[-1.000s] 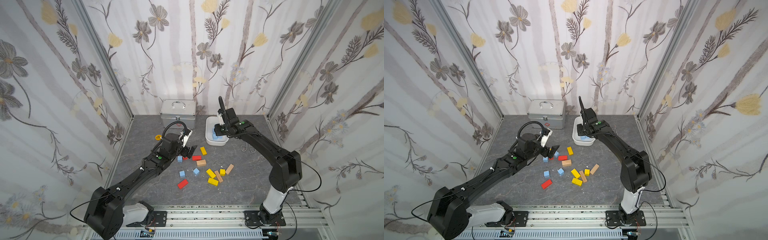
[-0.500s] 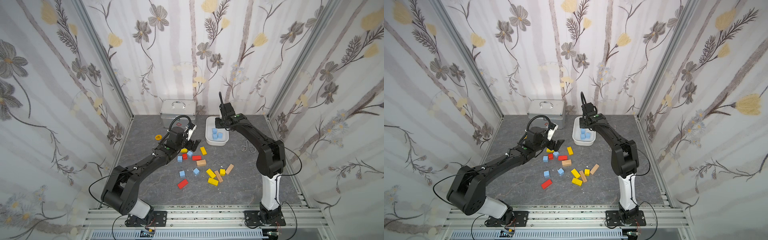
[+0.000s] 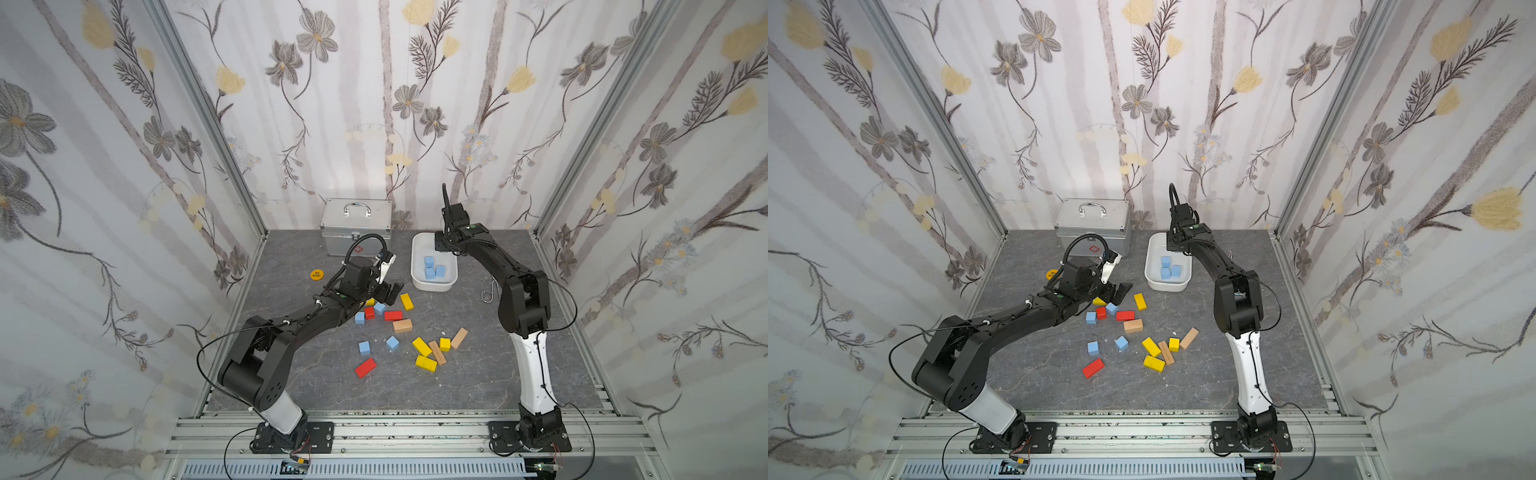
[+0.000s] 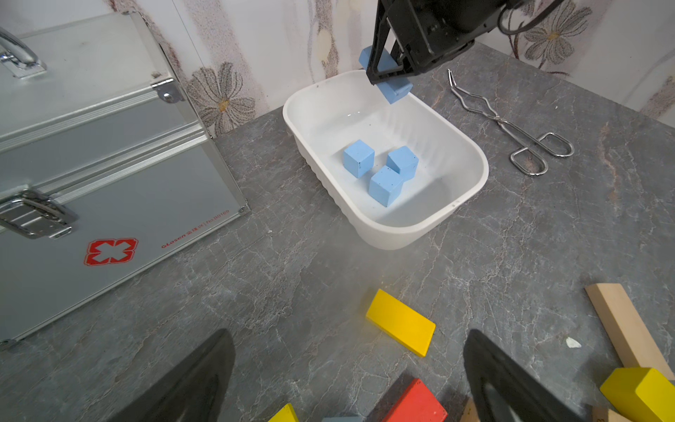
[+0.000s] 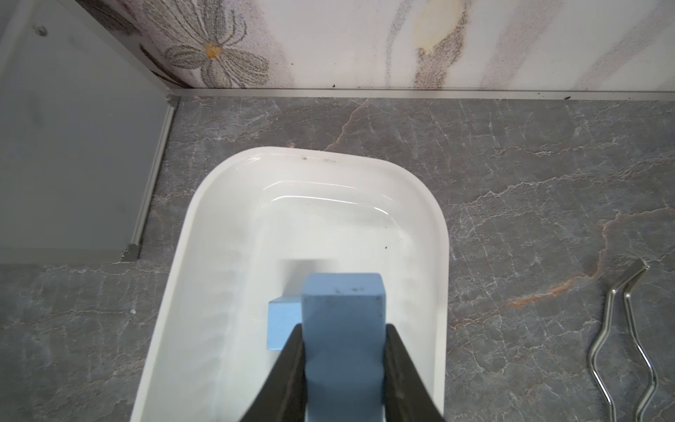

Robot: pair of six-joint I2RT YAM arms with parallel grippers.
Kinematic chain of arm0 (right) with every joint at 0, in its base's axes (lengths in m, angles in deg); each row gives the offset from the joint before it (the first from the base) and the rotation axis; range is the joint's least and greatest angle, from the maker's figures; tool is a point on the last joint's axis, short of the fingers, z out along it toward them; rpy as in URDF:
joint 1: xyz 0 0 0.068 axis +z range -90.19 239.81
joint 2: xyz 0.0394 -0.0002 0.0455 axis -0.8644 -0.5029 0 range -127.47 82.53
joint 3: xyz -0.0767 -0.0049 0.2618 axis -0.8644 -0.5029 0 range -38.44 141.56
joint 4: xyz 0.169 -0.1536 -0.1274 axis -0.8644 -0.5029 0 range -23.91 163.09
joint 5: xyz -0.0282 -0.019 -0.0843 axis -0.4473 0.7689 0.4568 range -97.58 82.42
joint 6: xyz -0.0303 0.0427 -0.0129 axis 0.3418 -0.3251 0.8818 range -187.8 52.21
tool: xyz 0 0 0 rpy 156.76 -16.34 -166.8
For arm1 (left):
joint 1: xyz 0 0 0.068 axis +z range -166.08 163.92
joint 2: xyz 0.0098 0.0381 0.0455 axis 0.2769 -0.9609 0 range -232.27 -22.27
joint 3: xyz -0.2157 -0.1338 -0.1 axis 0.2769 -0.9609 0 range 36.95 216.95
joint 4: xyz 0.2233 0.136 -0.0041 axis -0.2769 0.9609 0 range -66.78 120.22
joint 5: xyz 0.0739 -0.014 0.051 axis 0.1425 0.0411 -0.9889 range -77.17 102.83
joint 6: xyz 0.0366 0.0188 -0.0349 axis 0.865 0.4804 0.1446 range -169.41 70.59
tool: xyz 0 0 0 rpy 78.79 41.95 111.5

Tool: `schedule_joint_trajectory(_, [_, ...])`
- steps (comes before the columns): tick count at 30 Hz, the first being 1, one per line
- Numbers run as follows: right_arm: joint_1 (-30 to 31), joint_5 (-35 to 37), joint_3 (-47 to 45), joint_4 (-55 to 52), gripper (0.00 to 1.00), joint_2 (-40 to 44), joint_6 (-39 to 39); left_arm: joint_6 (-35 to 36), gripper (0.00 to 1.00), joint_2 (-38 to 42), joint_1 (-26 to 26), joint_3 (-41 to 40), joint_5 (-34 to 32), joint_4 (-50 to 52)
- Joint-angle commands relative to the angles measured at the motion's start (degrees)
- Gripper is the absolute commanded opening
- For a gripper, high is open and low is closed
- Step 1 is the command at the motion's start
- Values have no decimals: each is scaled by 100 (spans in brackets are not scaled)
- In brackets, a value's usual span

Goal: Pick out the blue building blocks
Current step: Place the building block in the storage box.

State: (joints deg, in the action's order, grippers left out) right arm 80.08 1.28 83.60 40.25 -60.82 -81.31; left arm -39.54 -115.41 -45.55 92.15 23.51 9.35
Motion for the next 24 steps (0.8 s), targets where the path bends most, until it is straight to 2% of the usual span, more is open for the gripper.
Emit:
schedule_joint_trajectory(1, [-24,-16,206,32,0,-224,113,30,100,-62,12,-9,31,-168])
schedule_joint_trajectory(11, [-76,-66,730,174,0,-813,77,25,100,-113,55,-169,4,-156])
schedule_joint_trajectory(19, [-85,-51,786,194,0,-1015,21,28,100,-156,73,-168,5,-145])
schedule_joint_trajectory(24, [-121,-73,848,138,5,-1098,-41,9,100,-138,75,-195,1,-109])
